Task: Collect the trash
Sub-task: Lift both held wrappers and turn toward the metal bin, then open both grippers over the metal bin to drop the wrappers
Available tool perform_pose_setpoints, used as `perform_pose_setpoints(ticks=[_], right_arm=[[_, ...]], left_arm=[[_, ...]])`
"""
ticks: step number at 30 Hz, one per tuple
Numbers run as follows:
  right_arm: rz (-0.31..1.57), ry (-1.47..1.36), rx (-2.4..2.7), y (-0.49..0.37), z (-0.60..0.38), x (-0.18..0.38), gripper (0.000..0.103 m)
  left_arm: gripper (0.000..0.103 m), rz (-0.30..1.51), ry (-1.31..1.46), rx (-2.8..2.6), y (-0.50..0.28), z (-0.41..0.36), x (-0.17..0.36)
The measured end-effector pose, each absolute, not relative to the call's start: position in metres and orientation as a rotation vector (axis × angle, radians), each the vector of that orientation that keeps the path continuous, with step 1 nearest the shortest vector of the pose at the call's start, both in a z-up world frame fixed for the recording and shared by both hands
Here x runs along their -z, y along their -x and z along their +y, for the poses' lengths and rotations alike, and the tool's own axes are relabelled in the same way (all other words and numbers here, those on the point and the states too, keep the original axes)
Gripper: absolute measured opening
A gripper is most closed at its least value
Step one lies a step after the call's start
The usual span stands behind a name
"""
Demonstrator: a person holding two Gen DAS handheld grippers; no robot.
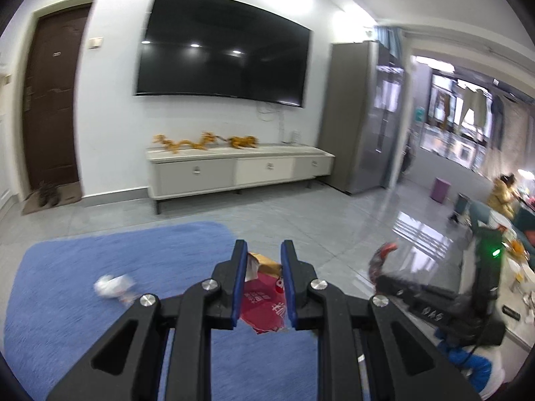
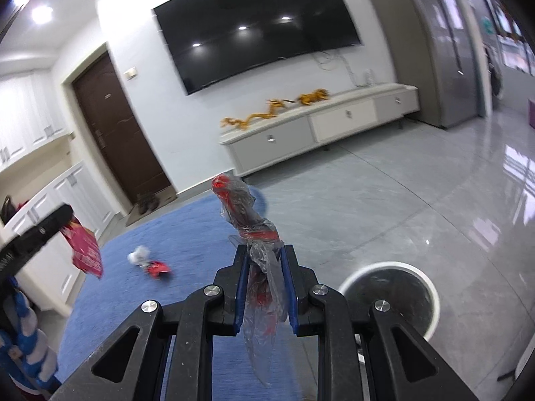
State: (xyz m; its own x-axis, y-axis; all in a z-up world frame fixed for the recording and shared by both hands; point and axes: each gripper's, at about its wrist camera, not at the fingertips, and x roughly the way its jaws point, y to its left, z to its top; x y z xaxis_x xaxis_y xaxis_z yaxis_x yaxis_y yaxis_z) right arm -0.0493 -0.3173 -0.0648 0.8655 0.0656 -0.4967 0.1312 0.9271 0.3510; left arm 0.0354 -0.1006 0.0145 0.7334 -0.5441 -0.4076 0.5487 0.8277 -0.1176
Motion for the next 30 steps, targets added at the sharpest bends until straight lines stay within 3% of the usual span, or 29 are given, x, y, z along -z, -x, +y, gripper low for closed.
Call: perform_pose_setpoints(ticks=[8,17,18,20,21,30], right_arm=[[0.591,-0.512,0.180,0.050,-0.398,0.110,0.021],[0.696,-0.598,0.267,0.030,-0.458,0.167,0.023],[0.706,-0.607,0.272,0.028,-0.462,0.172,0.031],[0.719,-0.628,0.285,0.025,-0.469,0.182,0.044],[0.722,-0.636,0.288,0.024,-0.472,0.186,0.045],[0.757,-0.674,0.325,0.026,-0.485,0.205,0.050]], left_arm=[[0.019,0.504,-0.099,0.807,-0.062,-0.236,-0.001],[0.020,0.669,-0.137,0.907,-0.102,-0.353,0.062],[0.023,0.692,-0.135,0.914,-0.106,-0.361,0.068],[0.039,0.729,-0.128,0.921,-0.111,-0.373,0.079],[0.047,0.742,-0.121,0.924,-0.115,-0.378,0.084],[0.050,0.789,-0.111,0.875,-0.126,-0.387,0.102]])
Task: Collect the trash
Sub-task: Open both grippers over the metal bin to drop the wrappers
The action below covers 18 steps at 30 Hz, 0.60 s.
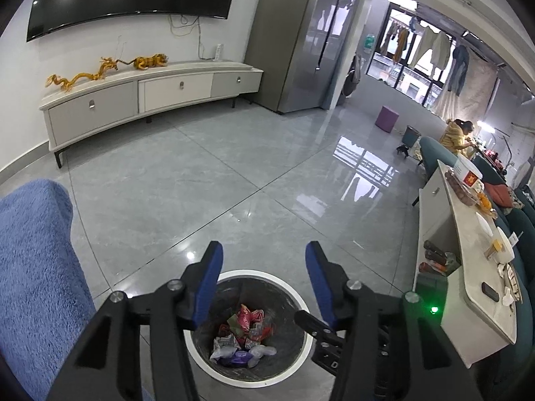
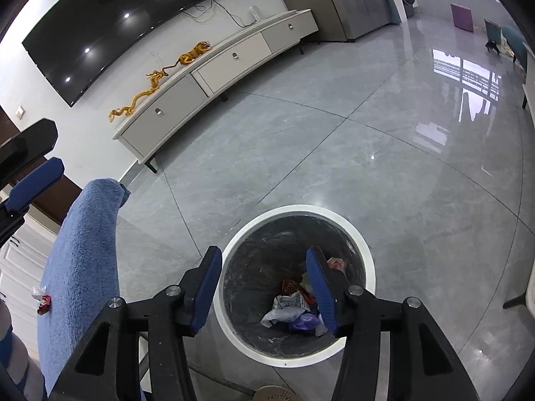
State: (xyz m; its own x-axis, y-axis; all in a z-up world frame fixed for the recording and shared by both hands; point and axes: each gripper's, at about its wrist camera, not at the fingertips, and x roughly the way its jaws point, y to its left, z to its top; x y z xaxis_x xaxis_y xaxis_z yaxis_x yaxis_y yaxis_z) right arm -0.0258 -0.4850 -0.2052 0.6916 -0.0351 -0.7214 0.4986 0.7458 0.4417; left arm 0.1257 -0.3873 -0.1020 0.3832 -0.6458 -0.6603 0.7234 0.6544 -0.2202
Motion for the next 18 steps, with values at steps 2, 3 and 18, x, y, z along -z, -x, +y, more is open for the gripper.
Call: perform_pose_setpoints(ticks=[2,3,18], right_arm=[[0.753,-0.677,0.328,0.028,-0.485,0.203,0.050],[0.750,-0.676,0.332,0.029,-0.486,0.202,0.050],[0.580,-0.584,0.342,0.067,-0.459,0.116,0.054]], left_arm=[[0.050,0.791,-0.110,0.861,-0.126,-0.382,0.103],[0.050,0.791,-0.110,0.855,-0.126,-0.380,0.102],[0.062,0.706,-0.066,0.773,-0.093,-0.314,0.051]])
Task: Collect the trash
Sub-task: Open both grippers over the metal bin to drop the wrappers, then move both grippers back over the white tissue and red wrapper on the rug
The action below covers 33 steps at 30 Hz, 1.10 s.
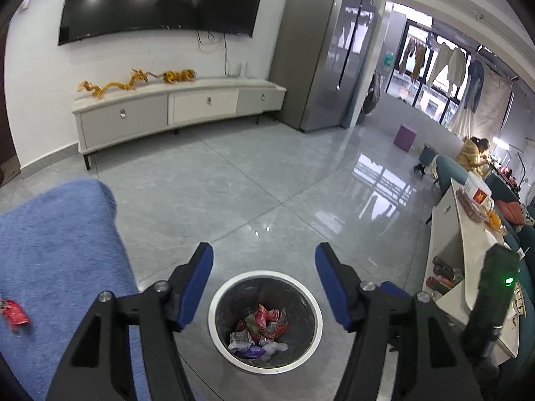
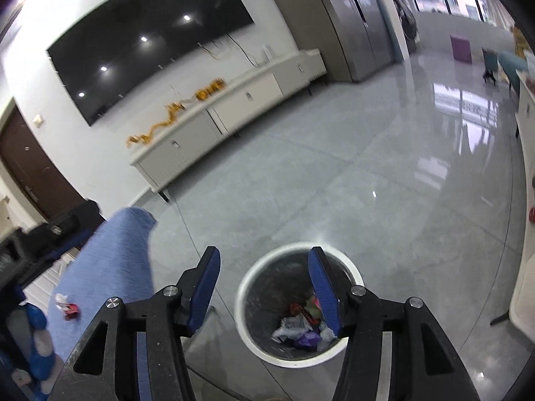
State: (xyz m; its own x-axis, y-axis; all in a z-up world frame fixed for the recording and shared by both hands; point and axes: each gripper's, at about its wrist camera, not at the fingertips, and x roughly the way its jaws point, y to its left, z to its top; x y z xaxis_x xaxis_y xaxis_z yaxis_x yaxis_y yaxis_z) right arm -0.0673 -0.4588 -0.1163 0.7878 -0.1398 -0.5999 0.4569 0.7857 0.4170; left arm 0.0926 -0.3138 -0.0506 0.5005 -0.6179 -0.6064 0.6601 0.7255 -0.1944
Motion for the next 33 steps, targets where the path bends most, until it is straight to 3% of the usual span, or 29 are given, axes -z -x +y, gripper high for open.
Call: perform_pose_setpoints(ticks=[12,22,33], right_arm=[[0.339,-0.390,0.222,0.110,-0.365,-0.002,0.060],[0.204,-0.221,0.042,0.121,-0.257,-0.074,0.061],[0.169,-0.115,-0.179,0.106,-0.162,-0.097,0.062]], left_arm=[[0.062,0.416,0.031,0.641,-0.036,-0.186,-0.049],[0.062,0.237,0.111,0.470,0.019,-0.028,-0.118],[0.063,0.197,0.200,0.263,0.040,0.109,-0.120]])
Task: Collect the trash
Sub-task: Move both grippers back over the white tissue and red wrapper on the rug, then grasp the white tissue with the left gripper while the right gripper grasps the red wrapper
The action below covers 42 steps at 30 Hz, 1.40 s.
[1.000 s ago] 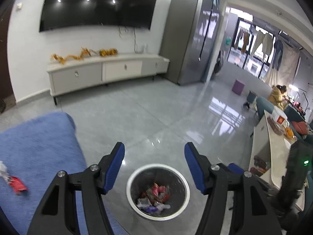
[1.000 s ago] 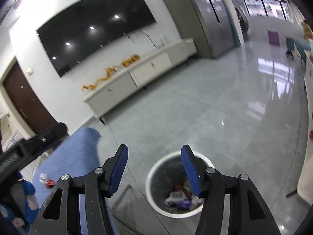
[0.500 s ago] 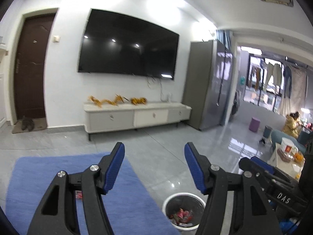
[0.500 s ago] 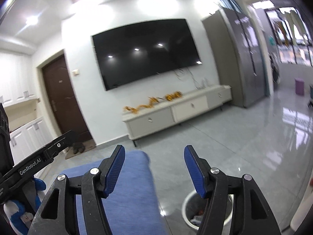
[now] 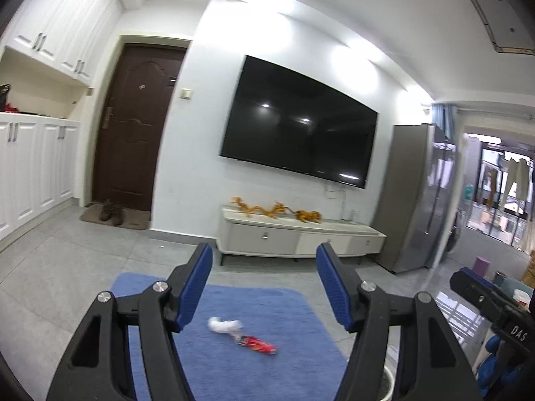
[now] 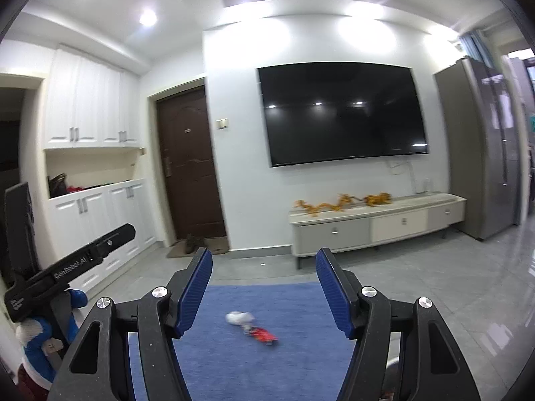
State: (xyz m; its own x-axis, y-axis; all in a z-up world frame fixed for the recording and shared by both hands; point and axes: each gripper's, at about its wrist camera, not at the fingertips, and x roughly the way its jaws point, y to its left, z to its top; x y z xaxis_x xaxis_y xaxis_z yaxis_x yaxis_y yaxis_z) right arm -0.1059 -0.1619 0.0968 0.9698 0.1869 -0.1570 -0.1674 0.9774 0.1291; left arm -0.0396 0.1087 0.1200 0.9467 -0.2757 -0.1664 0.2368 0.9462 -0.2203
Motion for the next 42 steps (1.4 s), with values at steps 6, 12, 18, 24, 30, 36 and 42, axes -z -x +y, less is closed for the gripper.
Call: perform_pose_setpoints(ticks=[6,12,18,24,30,36,42], right_arm=[[0.207,-0.072,-0.260,0.084,-0.123,-0.090,0.062],[0.281,-0.071,-0.281,0.062,-0.106,-0.075,0.062],[0.370,-0.099,-0.274,0.038,-0.115,-0.051,0.062],[0.482,-0.148,-0.263,0.007,-0.123,-0.021,0.062],[0.608,-0.164,-0.252,-0.026,-0.136,0.021,0.062],[0.712,-0.170,-0.262,-0.056,-0.144,0.061,0.062],[0.804,-0.153,-0.305,-0.089,-0.147,0.100,0.062]], left_arm=[[0.063,0.250,0.226,0.173,0.028,0.156,-0.095],[0.063,0.313,0.239,0.157,0.001,0.173,-0.067],[0.066,0.413,0.226,0.161,-0.040,0.173,-0.031],[0.080,0.526,0.259,0.195,-0.083,0.164,0.008],[0.080,0.648,0.272,0.222,-0.126,0.135,0.052],[0.080,0.761,0.266,0.251,-0.172,0.094,0.094],[0.080,0.845,0.208,0.229,-0.211,0.056,0.123]])
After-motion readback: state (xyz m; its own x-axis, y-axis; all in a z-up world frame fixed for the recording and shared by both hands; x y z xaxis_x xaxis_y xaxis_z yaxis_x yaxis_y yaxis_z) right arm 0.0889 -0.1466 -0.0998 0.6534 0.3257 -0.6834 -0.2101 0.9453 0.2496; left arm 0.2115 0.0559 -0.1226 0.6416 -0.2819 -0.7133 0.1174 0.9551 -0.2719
